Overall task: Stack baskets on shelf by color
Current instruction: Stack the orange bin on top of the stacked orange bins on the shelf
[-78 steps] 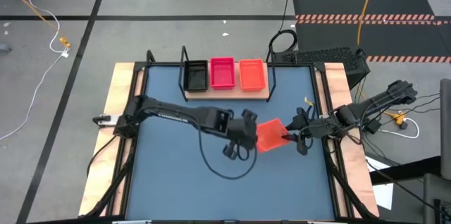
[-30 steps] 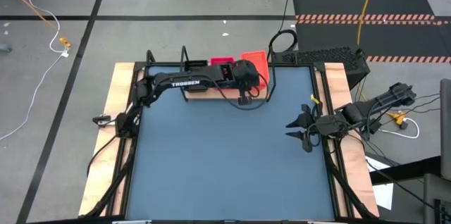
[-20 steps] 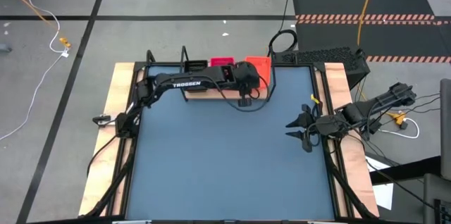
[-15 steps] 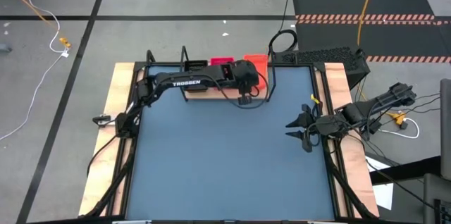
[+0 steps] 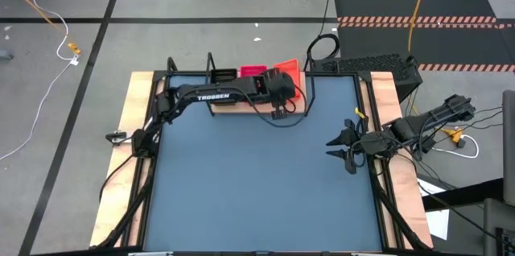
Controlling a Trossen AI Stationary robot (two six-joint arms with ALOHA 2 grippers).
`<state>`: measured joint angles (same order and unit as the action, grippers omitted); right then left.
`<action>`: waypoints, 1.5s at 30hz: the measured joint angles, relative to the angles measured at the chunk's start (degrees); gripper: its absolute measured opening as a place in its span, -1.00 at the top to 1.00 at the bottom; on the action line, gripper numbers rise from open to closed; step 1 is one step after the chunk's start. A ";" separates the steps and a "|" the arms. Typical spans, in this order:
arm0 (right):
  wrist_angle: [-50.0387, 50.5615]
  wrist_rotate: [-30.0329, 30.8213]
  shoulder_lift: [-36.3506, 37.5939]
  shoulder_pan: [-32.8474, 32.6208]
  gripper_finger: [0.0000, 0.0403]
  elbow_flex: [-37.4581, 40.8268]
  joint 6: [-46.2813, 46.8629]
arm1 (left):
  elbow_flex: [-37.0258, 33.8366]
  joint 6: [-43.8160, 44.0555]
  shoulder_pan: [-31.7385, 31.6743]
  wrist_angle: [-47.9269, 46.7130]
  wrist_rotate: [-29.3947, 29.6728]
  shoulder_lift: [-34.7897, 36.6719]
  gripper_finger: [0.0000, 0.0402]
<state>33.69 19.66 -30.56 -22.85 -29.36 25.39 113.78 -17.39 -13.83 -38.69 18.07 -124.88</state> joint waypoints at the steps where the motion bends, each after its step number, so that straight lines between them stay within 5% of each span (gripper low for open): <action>1: -0.02 0.02 0.02 0.00 0.32 0.00 -0.02 | 0.00 -0.80 0.29 0.10 1.61 0.00 0.52; 9: -0.02 0.05 0.00 0.00 0.32 0.00 0.77 | 0.00 -2.66 0.83 1.68 2.51 0.00 0.68; 17: -0.02 0.06 0.02 0.00 0.32 0.00 0.90 | 0.00 -1.39 -2.18 1.87 -8.86 0.03 0.71; 29: -0.04 0.04 0.01 0.00 0.32 0.00 0.74 | 0.00 -0.45 -4.13 2.70 -10.34 0.04 0.71; 40: -0.04 0.04 0.01 0.00 0.32 0.00 0.72 | 0.00 -3.26 -4.62 5.57 -12.21 0.04 0.19; 45: -0.04 0.04 0.00 0.00 0.32 0.00 0.72 | 0.00 -3.53 -5.90 4.96 -13.91 -0.63 0.22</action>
<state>33.65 19.70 -30.57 -22.85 -29.36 26.11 113.78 -20.92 -19.73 -33.74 4.16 -125.51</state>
